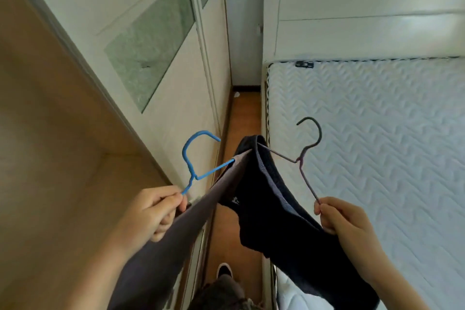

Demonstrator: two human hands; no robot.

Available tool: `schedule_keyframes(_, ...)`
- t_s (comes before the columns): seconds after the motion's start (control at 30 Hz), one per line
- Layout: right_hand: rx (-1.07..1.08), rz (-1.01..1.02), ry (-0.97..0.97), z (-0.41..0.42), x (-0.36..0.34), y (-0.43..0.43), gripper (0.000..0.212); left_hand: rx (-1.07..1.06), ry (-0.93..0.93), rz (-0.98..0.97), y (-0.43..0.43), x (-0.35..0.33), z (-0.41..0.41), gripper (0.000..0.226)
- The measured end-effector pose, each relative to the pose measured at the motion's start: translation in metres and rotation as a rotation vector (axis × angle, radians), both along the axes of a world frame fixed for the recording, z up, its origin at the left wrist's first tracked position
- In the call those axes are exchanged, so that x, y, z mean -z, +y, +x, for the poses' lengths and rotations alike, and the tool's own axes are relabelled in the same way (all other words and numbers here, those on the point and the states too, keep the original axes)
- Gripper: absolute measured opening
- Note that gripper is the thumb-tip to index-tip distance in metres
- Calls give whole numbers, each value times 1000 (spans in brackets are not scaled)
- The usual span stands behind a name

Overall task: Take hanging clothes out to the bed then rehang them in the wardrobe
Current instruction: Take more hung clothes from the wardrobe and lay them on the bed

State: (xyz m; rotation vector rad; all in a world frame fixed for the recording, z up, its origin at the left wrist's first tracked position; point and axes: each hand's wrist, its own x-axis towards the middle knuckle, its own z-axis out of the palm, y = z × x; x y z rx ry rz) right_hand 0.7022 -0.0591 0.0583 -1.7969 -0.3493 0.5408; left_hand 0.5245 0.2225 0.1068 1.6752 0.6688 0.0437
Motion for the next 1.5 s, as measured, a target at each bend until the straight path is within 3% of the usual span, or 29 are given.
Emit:
schedule_keyframes(0.3, 599, 34, -46, -7, 1, -90, 25, 362, -140, 13, -53, -15, 160, 32)
schedule_keyframes(0.53, 1087, -22, -179, -52, -12, -110, 27, 841, -235, -40, -120, -21, 258, 34)
schedule_keyframes(0.73, 1494, -63, -249, -110, -15, -112, 28, 1217, -301, -99, -197, -34, 287, 36)
schedule_keyframes(1.1, 2016, -154, -293, -234, -31, -129, 29, 1695, -455, -319, -362, -61, 223, 32)
schedule_keyframes(1.5, 2258, -285, -264, -365, -23, -235, 29, 1803, -309, -607, -556, -43, 46, 30)
